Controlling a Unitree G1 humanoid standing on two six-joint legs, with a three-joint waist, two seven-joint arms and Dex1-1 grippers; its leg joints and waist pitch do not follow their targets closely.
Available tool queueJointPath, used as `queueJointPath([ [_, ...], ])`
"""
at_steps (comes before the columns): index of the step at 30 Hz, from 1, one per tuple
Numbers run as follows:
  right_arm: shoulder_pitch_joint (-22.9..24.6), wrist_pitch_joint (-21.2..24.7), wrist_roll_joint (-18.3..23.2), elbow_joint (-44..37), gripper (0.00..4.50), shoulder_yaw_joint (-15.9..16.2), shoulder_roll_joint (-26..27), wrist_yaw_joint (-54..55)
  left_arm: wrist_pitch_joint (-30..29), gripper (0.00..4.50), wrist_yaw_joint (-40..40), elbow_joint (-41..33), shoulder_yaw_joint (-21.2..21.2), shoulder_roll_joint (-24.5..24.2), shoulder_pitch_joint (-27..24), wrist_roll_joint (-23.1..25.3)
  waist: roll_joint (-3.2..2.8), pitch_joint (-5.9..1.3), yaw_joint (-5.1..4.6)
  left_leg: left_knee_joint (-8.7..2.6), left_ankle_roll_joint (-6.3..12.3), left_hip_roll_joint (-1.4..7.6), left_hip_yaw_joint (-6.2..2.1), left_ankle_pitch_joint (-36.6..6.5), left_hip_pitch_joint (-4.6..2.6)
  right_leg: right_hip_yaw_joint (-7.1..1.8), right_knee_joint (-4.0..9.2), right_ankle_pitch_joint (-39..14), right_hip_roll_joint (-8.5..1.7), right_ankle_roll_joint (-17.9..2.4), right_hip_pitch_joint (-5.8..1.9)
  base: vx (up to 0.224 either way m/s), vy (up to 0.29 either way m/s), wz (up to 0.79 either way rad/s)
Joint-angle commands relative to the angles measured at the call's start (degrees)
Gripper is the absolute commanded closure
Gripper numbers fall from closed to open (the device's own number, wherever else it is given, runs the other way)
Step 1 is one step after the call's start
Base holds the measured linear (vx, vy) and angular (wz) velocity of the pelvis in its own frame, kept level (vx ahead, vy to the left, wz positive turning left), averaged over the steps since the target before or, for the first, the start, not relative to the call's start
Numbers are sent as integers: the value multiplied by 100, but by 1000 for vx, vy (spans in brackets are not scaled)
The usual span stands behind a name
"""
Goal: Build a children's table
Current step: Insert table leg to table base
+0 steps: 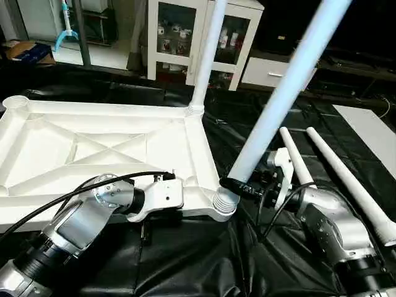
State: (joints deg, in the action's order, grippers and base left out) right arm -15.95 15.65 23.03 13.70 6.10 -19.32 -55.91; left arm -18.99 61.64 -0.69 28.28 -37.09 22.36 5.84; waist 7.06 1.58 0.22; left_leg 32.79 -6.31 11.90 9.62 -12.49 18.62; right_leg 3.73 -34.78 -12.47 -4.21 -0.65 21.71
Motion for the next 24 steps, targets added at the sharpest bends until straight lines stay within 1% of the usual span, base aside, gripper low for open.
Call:
queueJointPath([
  [1, 326, 744, -291, 965, 262, -4, -200, 332, 46, 450, 15, 5, 33, -73, 35, 160, -201, -93, -20, -473, -89, 187, -109, -2311, 25, -281, 620, -2823, -361, -492, -4, 0, 0, 0],
  [2, 221, 874, -11, 834, 262, -192, -180, 266, 47, 450, 17, 6, 35, -76, 36, 162, -207, -98, -19, -473, -84, 193, -110, -2288, 24, -284, 615, -2776, -361, -505, -2, 0, 0, 0],
  [3, 139, 984, 172, 740, 262, -319, -180, 215, 48, 450, 20, 5, 38, -77, 37, 163, -202, -111, -21, -475, -76, 196, -106, -2188, 41, -286, 593, -2583, -347, -552, -19, 0, 0, 0],
  [4, -3, 1225, 479, 538, 262, -477, -257, 42, 49, 450, 25, 6, 39, -79, 38, 163, -211, -156, -4, -466, -57, 210, -93, -1895, 47, -293, 543, -2100, -349, -682, -46, 0, 0, 0],
  [5, -69, 1333, 597, 439, 262, -527, -324, -58, 51, 450, 26, 8, 39, -80, 38, 164, -193, -175, 6, -446, -30, 211, -63, -1508, 64, -296, 472, -1471, -323, -849, -80, 0, 0, 0],
  [6, -135, 1437, 702, 360, 262, -568, -394, -150, 53, 450, 28, 10, 41, -82, 39, 165, -192, -171, 6, -440, 3, 210, -52, -1335, 70, -294, 437, -1205, -305, -933, -91, 0, 0, 0],
  [7, -168, 1492, 745, 323, 262, -589, -428, -195, 55, 450, 29, 10, 41, -82, 39, 167, -209, -160, 30, -422, 50, 201, -14, -1183, 60, -295, 419, -940, -308, -1053, -87, 0, 0, 0],
  [8, -218, 1549, 780, 285, 262, -598, -492, -279, 57, 450, 32, 11, 42, -83, 39, 170, -197, -158, 35, -404, 75, 194, 7, -1171, 50, -302, 416, -889, -304, -1093, -76, 0, 0, 0],
  [9, -261, 1584, 774, 263, 262, -567, -566, -382, 59, 450, 34, 11, 41, -84, 40, 171, -209, -175, 44, -390, 102, 196, 9, -1029, 60, -302, 378, -726, -317, -1175, -112, 0, 0, 0],
  [10, -287, 1602, 763, 251, 262, -542, -614, -451, 60, 450, 35, 11, 41, -85, 40, 172, -194, -203, 64, -360, 158, 190, 17, -706, 78, -296, 328, -385, -314, -1241, -151, 0, 0, 0],
  [11, -321, 1628, 734, 245, 262, -470, -688, -573, 62, 450, 35, 12, 38, -85, 39, 173, -200, -200, 74, -341, 243, 178, 27, -413, 96, -299, 288, -62, -309, -1317, -167, 0, 0, 0],
  [12, -322, 1628, 732, 245, 262, -467, -690, -577, 62, 450, 35, 12, 38, -85, 39, 173, -207, -202, 81, -333, 280, 173, 27, -292, 104, -297, 272, 59, -308, -1346, -179, 0, 0, 0],
  [13, -325, 1618, 708, 250, 262, -443, -705, -595, 62, 450, 33, 15, 38, -82, 40, 174, -211, -205, 95, -319, 336, 174, 40, -147, 91, -296, 262, 207, -310, -1392, -178, 0, 0, 0],
  [14, -339, 1513, 528, 315, 262, -270, -776, -672, 62, 450, 23, 26, 41, -73, 45, 181, -221, -203, 105, -321, 345, 177, 38, -105, 91, -293, 254, 234, -315, -1411, -186, 0, 0, 0],
  [16, -344, 1405, 356, 385, 262, -114, -808, -725, 58, 450, 20, 24, 41, -73, 44, 183, -222, -202, 120, -312, 363, 174, 50, -62, 77, -293, 246, 297, -314, -1439, -192, 0, 0, 0],
  [18, -361, 1406, 260, 405, 262, -19, -829, -734, 56, 450, 22, 20, 38, -74, 40, 181, -221, -192, 122, -324, 328, 176, 49, -195, 76, -294, 265, 122, -319, -1423, -197, 0, 0, 0],
  [20, -434, 1416, 141, 451, 262, 116, -853, -686, 58, 450, 25, 19, 33, -81, 39, 177, -213, -168, 124, -347, 215, 181, 45, -538, 73, -299, 314, -416, -328, -1320, -189, 0, 0, 0],
  [21, -459, 1331, 26, 500, 262, 202, -867, -670, 59, 450, 27, 21, 32, -84, 40, 176, -225, -160, 126, -354, 183, 184, 40, -615, 69, -300, 325, -544, -333, -1292, -183, 0, 0, 0],
  [22, -472, 1291, -36, 526, 262, 242, -876, -672, 59, 450, 27, 21, 33, -87, 40, 173, -221, -154, 124, -356, 154, 185, 42, -699, 68, -302, 340, -670, -334, -1261, -175, 0, 0, 0],
  [23, -501, 1156, -203, 602, 262, 341, -881, -652, 62, 450, 31, 24, 35, -92, 43, 169, -229, -155, 125, -359, 104, 185, 34, -785, 61, -309, 348, -813, -336, -1190, -172, 0, 0, 0],
  [24, -523, 1096, -287, 653, 262, 383, -870, -609, 63, 450, 34, 27, 37, -94, 45, 167, -225, -160, 122, -355, 91, 185, 33, -789, 62, -308, 347, -820, -336, -1186, -169, 0, 0, 0],
])
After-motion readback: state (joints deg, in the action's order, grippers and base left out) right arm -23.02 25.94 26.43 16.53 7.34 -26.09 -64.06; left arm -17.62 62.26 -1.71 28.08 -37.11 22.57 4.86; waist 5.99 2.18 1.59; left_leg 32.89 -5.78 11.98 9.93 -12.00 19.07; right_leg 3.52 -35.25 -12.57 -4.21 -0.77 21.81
